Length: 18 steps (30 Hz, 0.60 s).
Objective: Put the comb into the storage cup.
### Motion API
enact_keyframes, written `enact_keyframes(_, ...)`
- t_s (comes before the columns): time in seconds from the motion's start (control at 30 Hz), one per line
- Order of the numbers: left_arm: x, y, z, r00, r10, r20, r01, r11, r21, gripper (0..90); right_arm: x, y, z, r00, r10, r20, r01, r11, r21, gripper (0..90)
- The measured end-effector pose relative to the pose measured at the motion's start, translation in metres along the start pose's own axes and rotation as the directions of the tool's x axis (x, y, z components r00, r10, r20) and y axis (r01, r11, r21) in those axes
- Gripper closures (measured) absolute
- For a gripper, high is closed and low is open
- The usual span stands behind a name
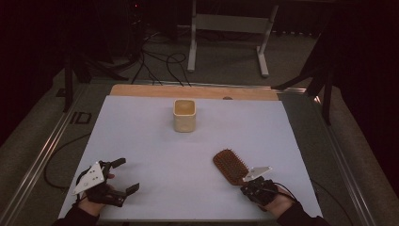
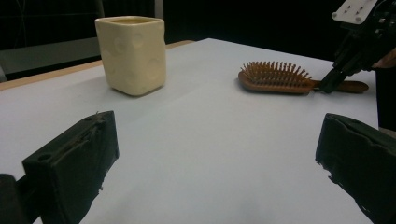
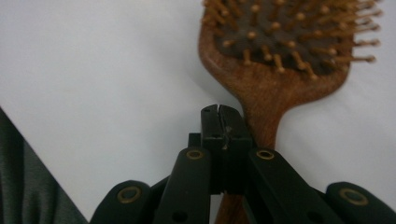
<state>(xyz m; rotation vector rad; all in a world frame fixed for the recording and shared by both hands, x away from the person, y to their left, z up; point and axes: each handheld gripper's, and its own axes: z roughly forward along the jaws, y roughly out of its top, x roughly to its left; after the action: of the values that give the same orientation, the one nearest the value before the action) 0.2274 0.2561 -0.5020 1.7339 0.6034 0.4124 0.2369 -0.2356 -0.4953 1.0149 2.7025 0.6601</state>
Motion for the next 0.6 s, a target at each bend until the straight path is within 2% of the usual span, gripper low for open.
enact_keyframes(0.47, 0.000, 0.000, 0.000, 1.0000, 0.000, 0.001, 0.000, 1.0000, 0.000, 0.1, -0.017, -0.005, -0.001, 0.9984, 0.049, 0.029, -0.049, 0.999, 0.002, 90.0)
enact_keyframes(0.6, 0.000, 0.000, 0.000, 1.0000, 0.000, 0.001, 0.000, 1.0000, 0.000, 0.1, -0.017, -0.006, -0.004, 0.9991, 0.036, 0.024, -0.036, 0.999, -0.001, 90.0)
